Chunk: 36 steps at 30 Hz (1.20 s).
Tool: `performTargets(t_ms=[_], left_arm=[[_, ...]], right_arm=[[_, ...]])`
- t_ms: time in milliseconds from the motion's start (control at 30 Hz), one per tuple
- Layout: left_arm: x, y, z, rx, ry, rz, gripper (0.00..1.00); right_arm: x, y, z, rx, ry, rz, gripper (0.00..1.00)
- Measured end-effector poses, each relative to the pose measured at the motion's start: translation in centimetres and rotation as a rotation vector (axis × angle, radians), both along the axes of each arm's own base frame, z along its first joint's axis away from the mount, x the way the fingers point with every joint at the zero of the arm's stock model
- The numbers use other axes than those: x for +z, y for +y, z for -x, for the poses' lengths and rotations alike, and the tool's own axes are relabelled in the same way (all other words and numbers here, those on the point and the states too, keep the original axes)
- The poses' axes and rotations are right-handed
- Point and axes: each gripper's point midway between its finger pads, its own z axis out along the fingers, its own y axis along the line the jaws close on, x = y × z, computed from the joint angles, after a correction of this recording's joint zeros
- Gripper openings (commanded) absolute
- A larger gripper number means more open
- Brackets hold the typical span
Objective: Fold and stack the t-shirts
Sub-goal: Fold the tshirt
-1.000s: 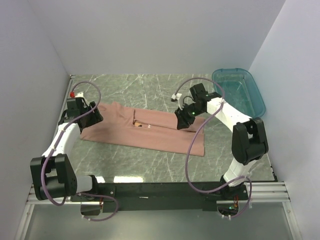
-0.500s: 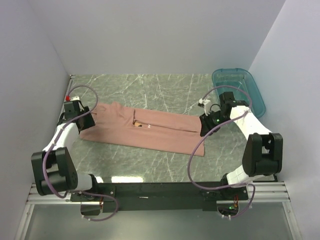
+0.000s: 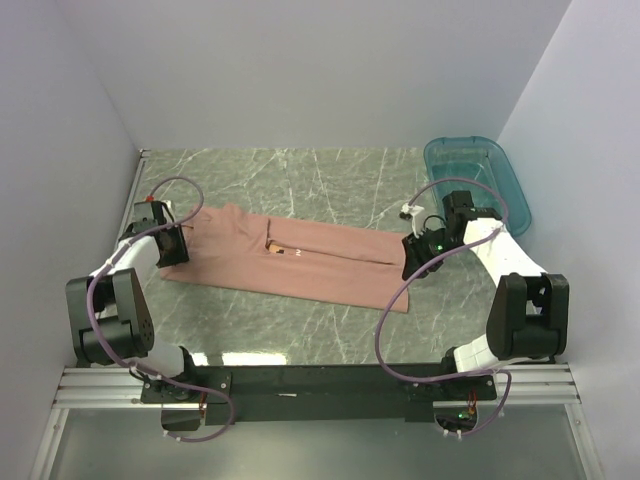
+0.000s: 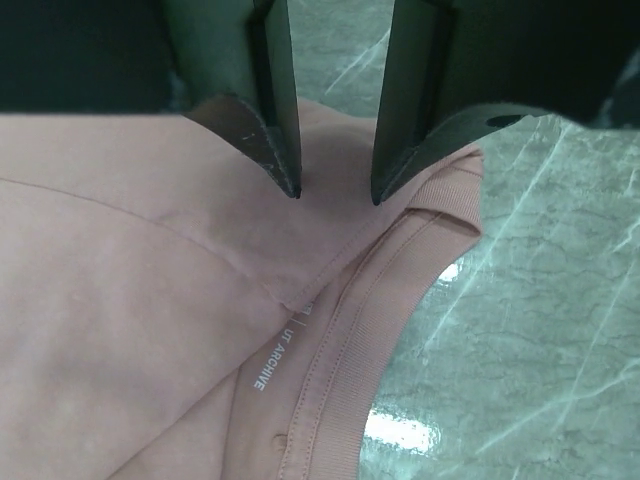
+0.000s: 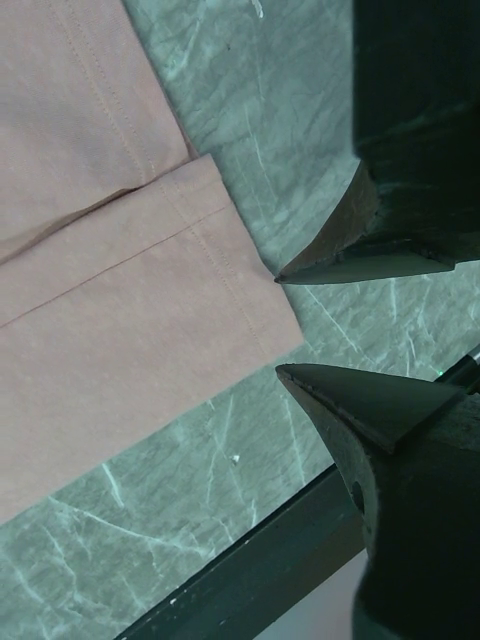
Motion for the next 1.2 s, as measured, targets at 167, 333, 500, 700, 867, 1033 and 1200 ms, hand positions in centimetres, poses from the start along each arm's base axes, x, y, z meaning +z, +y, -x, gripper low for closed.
performTargets(t_ms=[167, 333, 500, 700, 867, 1033, 1200], left_arm=[[-0.5, 0.1, 0.1, -0.011, 0.025, -0.005, 0.43], [-0.5, 0.7, 0.2, 0.006, 0.032, -0.033, 0.48], [-0.6, 1.2, 0.4, 0.024, 0.043, -0.056, 0.48], [-0.9, 1.6, 0.5, 0.037, 0.055, -0.072, 0.46], [-0.1, 1.7, 0.4, 0.051, 0.029, -0.080, 0.49], [5.8, 1.7, -0.5, 0.084, -0.181, -0.097, 0.68], [10.7, 1.3, -0.5, 0.102, -0.372, -0.102, 0.72]], right_arm=[[0.1, -0.2, 0.0, -0.014, 0.004, -0.017, 0.45], [0.2, -0.2, 0.2, -0.013, 0.010, -0.026, 0.45], [0.2, -0.2, 0.2, -0.014, 0.011, -0.026, 0.44], [-0.4, -0.5, 0.6, -0.032, 0.033, -0.005, 0.45], [-0.8, -0.9, 0.5, -0.063, 0.047, 0.021, 0.44], [-1.8, -1.2, 1.0, -0.090, 0.059, 0.074, 0.44], [-3.6, -0.2, 3.5, -0.037, 0.108, 0.160, 0.45]])
